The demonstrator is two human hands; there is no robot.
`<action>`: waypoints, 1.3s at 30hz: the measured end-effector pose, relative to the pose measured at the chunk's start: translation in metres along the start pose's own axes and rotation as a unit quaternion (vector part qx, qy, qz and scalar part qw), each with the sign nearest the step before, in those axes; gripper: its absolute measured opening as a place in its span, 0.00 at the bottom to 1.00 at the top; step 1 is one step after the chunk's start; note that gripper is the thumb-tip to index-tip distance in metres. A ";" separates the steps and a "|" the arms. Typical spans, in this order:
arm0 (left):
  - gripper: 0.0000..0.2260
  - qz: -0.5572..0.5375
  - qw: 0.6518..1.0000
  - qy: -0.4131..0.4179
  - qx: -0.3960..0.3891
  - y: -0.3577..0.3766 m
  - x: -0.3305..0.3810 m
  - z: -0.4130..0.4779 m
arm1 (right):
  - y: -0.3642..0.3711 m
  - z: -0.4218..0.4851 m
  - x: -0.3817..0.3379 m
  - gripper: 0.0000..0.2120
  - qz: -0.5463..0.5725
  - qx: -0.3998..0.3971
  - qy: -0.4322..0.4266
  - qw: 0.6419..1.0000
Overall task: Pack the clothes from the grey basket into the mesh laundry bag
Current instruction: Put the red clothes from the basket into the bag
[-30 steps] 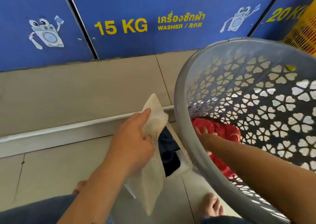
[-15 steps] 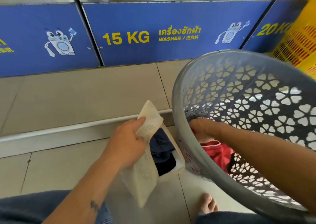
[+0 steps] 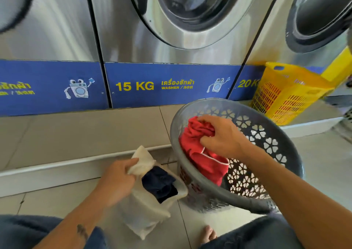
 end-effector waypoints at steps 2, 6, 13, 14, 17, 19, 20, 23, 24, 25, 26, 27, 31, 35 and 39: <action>0.24 -0.006 1.000 0.001 -0.007 0.000 -0.005 -0.001 | -0.010 -0.007 -0.023 0.18 0.030 0.069 -0.010 0.997; 0.25 -0.016 1.000 0.005 -0.001 -0.009 -0.011 -0.010 | -0.015 -0.025 -0.068 0.14 0.091 0.174 -0.016 0.980; 0.26 -0.025 0.999 0.002 0.025 -0.023 -0.023 -0.012 | 0.035 -0.027 -0.079 0.22 -0.008 0.014 -0.106 0.994; 0.25 -0.027 0.999 0.005 0.025 -0.023 -0.024 -0.011 | 0.045 -0.026 -0.072 0.25 -0.085 -0.029 -0.102 0.991; 0.24 -0.037 0.999 0.009 0.022 -0.022 -0.026 -0.008 | 0.058 -0.023 -0.057 0.30 -0.155 -0.076 -0.057 0.983; 0.24 -0.046 0.999 0.012 0.021 -0.021 -0.027 -0.005 | 0.062 -0.021 -0.050 0.37 -0.096 -0.111 -0.021 0.989; 0.24 -0.047 0.999 0.014 0.019 -0.019 -0.027 -0.003 | 0.065 -0.021 -0.048 0.41 -0.082 -0.137 -0.013 0.987; 0.24 -0.050 0.998 0.022 0.009 -0.017 -0.028 0.002 | 0.069 -0.021 -0.043 0.46 -0.089 -0.163 0.000 0.983; 0.24 -0.051 0.998 0.025 0.005 -0.017 -0.029 0.003 | 0.068 -0.021 -0.043 0.43 -0.094 -0.149 0.002 0.984; 0.24 -0.050 0.998 0.026 0.002 -0.016 -0.029 0.003 | 0.067 -0.021 -0.045 0.39 -0.104 -0.129 0.002 0.986; 0.24 -0.050 0.998 0.027 0.000 -0.017 -0.028 0.003 | 0.065 -0.021 -0.047 0.36 -0.118 -0.110 -0.002 0.987; 0.24 -0.048 0.998 0.029 0.000 -0.017 -0.028 0.003 | 0.062 -0.022 -0.048 0.32 -0.131 -0.094 -0.006 0.987; 0.25 -0.049 0.999 0.024 0.006 -0.020 -0.033 0.005 | 0.046 -0.027 -0.059 0.23 -0.179 -0.038 -0.020 0.983; 0.26 -0.078 0.997 -0.004 0.009 -0.024 -0.043 0.007 | 0.025 -0.032 -0.096 0.21 -0.217 0.051 -0.065 0.973; 0.26 -0.118 0.992 -0.026 0.020 -0.033 -0.050 0.002 | 0.022 -0.032 -0.148 0.22 -0.200 0.144 -0.150 0.958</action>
Point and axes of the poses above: each hand's wrist, its own z-axis towards the middle knuckle, its own y-axis out of the palm, x = y × z, the point moved 3 cm from there along z, towards the middle knuckle, and after that the axes turned 5 degrees about -y, right-handed, at the moved point
